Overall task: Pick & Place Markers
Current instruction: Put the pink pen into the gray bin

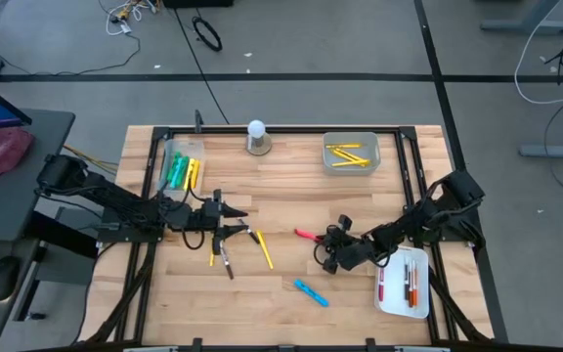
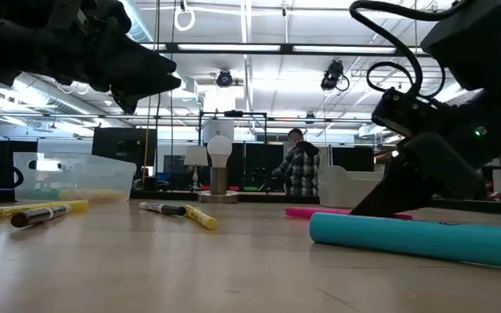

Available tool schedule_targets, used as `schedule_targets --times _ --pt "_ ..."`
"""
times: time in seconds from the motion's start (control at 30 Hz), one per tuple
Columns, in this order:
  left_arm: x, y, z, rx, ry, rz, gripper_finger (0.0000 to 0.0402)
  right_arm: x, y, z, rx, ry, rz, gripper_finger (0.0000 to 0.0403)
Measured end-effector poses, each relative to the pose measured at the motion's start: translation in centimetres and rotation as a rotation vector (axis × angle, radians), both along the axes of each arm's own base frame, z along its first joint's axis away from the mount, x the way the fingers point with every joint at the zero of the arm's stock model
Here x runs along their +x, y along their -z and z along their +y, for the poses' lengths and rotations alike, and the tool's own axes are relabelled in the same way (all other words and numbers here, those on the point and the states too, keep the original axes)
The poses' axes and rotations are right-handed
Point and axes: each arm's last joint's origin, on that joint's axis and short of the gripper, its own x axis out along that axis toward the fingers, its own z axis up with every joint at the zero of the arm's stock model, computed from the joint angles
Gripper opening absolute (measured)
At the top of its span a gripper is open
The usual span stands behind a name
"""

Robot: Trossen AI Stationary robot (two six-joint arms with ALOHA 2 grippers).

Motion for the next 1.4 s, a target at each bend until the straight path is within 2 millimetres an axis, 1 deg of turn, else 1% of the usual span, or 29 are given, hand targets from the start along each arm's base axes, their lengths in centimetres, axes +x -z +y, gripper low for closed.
schedule_targets --times 0.07,0.1,0.17,0.23,0.3,0.37,0.4,0.47,0.57,0.67,0.8,0.93,1.03,1.13,1.27,1.33,1.4 --pt "0.0 0.0 0.0 0.003 0.000 -0.001 0.0178 -0.2 -1.4 -0.5 -0.036 0.021 -0.018 0.0021" --pt "0.0 0.0 0.0 0.008 0.000 -0.002 0.0178 0.0 -2.5 -0.7 -0.054 0.026 -0.037 0.0021" --pt "0.0 -0.1 0.0 0.009 0.000 -0.012 0.0178 0.6 -6.1 -1.3 -0.061 0.035 -0.097 0.0018" --pt "0.0 -0.2 0.0 0.008 0.000 -0.019 0.0178 0.4 -9.1 -2.6 -0.094 0.053 -0.043 0.0015" --pt "0.0 -0.2 0.0 0.010 0.000 -0.020 0.0178 -0.1 -12.3 -4.6 -0.117 0.100 0.050 0.0015" --pt "0.0 -0.2 0.0 0.011 0.000 -0.020 0.0178 -0.7 -16.0 -6.7 -0.136 0.172 0.110 0.0015" --pt "0.0 -0.2 0.0 0.011 0.000 -0.019 0.0178 -1.3 -17.4 -7.8 -0.140 0.208 0.164 0.0015" --pt "0.0 -0.2 0.0 0.011 0.000 -0.019 0.0178 -2.5 -19.3 -10.3 -0.138 0.265 0.312 0.0015" --pt "0.0 -0.3 0.0 0.011 0.000 -0.023 0.0178 -3.8 -21.4 -13.6 -0.135 0.307 0.454 0.0015" --pt "0.0 -0.2 0.0 0.011 0.000 -0.020 0.0178 -4.8 -21.6 -16.4 -0.135 0.295 0.562 0.0015" --pt "0.0 -0.2 0.0 0.010 0.000 -0.021 0.0178 -5.6 -20.8 -19.9 -0.112 0.278 0.681 0.0018" --pt "0.0 -0.3 0.0 0.008 0.000 -0.026 0.0178 -5.4 -19.0 -23.4 -0.080 0.253 0.773 0.0017" --pt "0.0 -0.3 0.0 0.007 0.000 -0.032 0.0178 -4.5 -17.1 -25.6 -0.070 0.168 0.831 0.0018" --pt "0.0 -0.3 0.0 0.007 0.000 -0.032 0.0178 -3.2 -14.8 -27.3 -0.062 0.055 0.864 0.0018" --pt "0.0 -0.3 0.0 0.007 0.000 -0.032 0.0178 -1.9 -12.0 -28.7 -0.031 -0.064 0.873 0.0018" --pt "0.0 -0.3 0.0 0.007 0.000 -0.031 0.0178 -1.4 -11.0 -29.1 -0.025 -0.090 0.873 0.0018" --pt "0.0 -0.3 0.0 0.007 0.000 -0.031 0.0178 -1.0 -10.5 -29.5 -0.029 -0.090 0.864 0.0020"
